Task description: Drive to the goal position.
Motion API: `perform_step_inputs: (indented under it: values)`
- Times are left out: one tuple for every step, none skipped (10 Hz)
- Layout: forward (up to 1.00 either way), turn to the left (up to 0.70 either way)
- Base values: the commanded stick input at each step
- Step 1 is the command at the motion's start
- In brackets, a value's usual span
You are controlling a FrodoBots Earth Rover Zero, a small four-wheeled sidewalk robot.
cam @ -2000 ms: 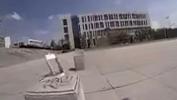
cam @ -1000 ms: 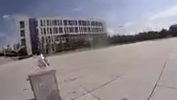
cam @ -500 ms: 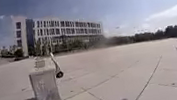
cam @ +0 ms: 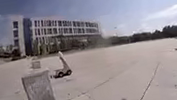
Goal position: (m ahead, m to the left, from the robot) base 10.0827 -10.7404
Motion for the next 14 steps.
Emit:
perform_step_inputs:
  values:
    - [0.7, -0.32]
    - [0.7, -0.32]
    - [0.7, -0.32]
    - [0.7, -0.32]
    - [0.7, -0.32]
    - [0.7, -0.32]
    - [0.7, -0.32]
    - [0.7, -0.32]
    - [0.7, -0.32]
    - [0.7, -0.32]
    - [0.7, -0.32]
    - [0.7, -0.32]
    - [0.7, -0.32]
    - [0.7, -0.32]
